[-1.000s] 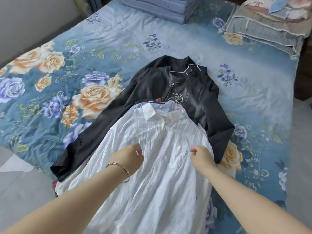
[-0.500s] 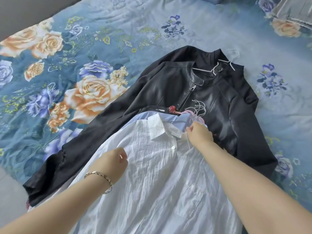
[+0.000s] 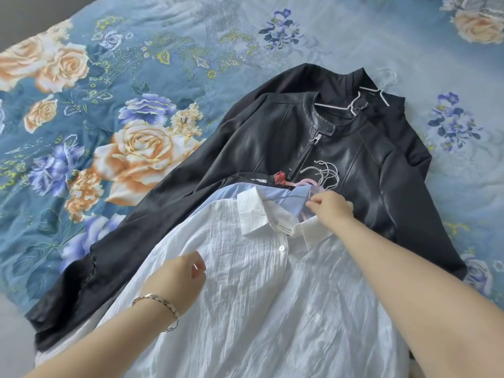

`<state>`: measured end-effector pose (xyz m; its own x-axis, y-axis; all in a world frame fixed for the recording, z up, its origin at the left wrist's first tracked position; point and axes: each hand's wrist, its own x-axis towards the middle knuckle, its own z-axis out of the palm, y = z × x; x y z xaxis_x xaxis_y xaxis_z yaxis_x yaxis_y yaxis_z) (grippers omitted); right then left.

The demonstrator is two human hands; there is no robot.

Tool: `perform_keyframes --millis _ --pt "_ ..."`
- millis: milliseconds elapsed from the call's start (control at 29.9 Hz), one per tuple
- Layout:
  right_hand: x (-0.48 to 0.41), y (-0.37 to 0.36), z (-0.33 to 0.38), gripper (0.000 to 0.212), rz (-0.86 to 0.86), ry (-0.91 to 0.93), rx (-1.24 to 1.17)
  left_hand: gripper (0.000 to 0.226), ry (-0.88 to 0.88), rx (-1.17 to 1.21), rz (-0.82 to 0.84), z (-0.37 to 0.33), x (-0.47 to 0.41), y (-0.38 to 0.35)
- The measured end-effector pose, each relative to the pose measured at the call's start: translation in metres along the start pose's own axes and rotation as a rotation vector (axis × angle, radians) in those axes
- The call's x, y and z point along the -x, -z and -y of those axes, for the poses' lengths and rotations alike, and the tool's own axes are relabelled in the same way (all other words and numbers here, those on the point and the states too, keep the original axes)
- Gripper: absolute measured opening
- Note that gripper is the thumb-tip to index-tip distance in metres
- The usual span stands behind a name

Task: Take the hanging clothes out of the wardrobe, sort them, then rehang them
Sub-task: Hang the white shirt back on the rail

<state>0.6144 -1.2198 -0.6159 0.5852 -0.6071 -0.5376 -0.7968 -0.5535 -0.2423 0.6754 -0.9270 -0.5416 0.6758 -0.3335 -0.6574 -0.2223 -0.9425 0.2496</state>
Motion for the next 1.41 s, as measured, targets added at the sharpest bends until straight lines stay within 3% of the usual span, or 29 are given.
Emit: perform_keyframes --millis 67,134,234,368,469,569,703,971,1272,1406 --pt "0.001 0.005 0.008 0.024 -0.219 0.145 -0.085 0.018 0.002 0.015 -0.009 0.001 -0.001 0.0" --pt "0.002 0.009 0.022 0.023 -0.259 0.29 -0.256 0.018 0.017 0.026 -0.007 0.004 -0.001 0.001" --pt "0.006 0.004 0.048 0.019 0.011 0.384 -0.298 0.019 0.05 0.048 -0.004 0.01 0.0 0.003" --pt "0.007 -0.009 0.064 0.019 0.325 0.298 -0.248 0.018 0.065 0.064 -0.017 0.02 0.006 0.005" --pt "0.015 -0.012 0.06 0.023 0.434 0.203 -0.267 0.019 0.061 0.076 -0.003 0.027 0.016 0.007" --pt "0.031 -0.003 0.053 0.007 0.412 0.169 -0.27 0.019 0.043 0.089 -0.009 0.033 0.029 0.013" --pt "0.061 0.024 0.057 0.037 0.303 0.204 -0.131 0.025 0.033 0.163 -0.044 0.04 0.052 0.022" --pt "0.179 0.098 0.092 0.049 -0.083 0.381 -0.288 0.032 -0.06 0.284 -0.117 0.076 0.139 0.052" --pt "0.426 0.154 0.219 0.046 0.006 0.696 -0.319 0.025 -0.087 0.201 -0.38 0.158 0.304 0.14" --pt "0.531 0.153 0.291 0.042 -0.069 0.84 -0.276 0.025 -0.026 0.168 -0.521 0.216 0.386 0.166"
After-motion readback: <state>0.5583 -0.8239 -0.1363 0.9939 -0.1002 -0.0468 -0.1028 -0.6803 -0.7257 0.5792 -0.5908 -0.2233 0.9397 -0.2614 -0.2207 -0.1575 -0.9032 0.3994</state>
